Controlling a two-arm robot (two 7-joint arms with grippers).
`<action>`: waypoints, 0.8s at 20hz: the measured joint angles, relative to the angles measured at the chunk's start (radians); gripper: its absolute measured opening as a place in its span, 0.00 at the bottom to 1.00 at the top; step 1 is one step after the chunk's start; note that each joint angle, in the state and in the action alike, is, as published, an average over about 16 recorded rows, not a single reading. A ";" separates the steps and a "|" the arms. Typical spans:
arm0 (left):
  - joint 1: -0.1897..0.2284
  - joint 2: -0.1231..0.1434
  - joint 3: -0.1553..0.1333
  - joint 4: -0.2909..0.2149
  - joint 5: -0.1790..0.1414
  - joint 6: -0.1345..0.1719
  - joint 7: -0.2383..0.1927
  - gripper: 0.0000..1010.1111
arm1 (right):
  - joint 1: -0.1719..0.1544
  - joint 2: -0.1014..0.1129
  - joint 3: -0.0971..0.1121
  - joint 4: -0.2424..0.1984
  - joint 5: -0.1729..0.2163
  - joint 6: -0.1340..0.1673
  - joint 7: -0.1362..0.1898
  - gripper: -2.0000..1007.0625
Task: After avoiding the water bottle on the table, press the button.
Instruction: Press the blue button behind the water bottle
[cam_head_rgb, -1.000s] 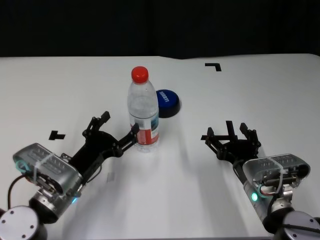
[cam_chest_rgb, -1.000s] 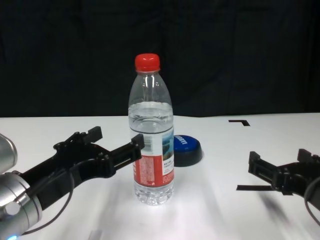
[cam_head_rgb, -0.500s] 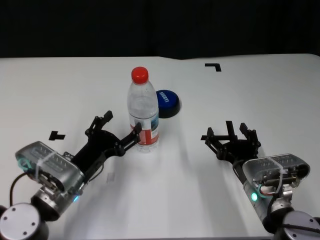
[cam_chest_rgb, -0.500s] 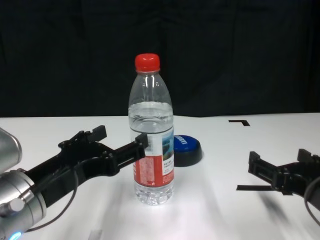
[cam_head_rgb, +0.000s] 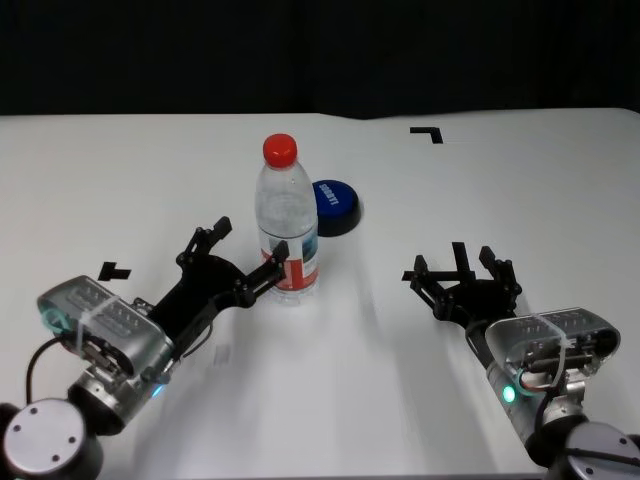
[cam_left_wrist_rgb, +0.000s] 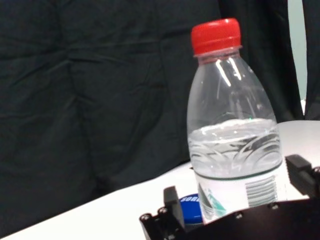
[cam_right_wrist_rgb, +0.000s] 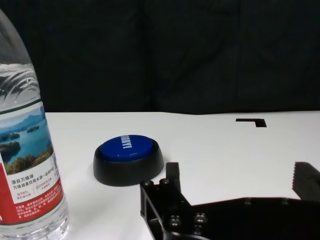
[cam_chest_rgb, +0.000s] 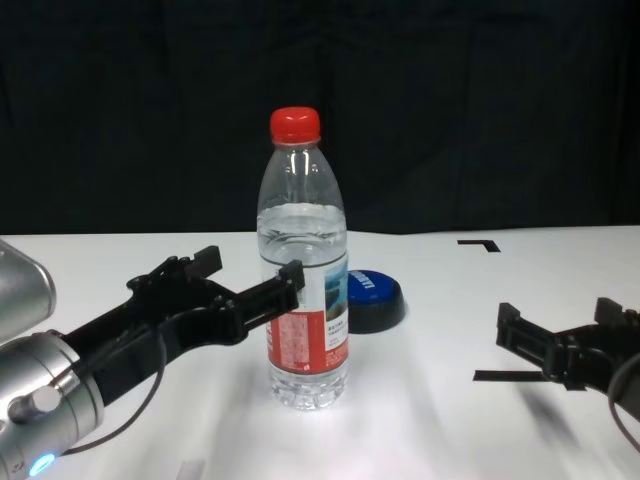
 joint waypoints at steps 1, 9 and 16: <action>-0.002 0.000 0.001 0.002 -0.001 0.000 -0.001 0.99 | 0.000 0.000 0.000 0.000 0.000 0.000 0.000 1.00; -0.016 0.000 0.007 0.015 -0.007 -0.003 -0.007 0.99 | 0.000 0.000 0.000 0.000 0.000 0.000 0.000 1.00; -0.019 0.003 0.008 0.017 -0.011 -0.004 -0.009 0.99 | 0.000 0.000 0.000 0.000 0.000 0.000 0.000 1.00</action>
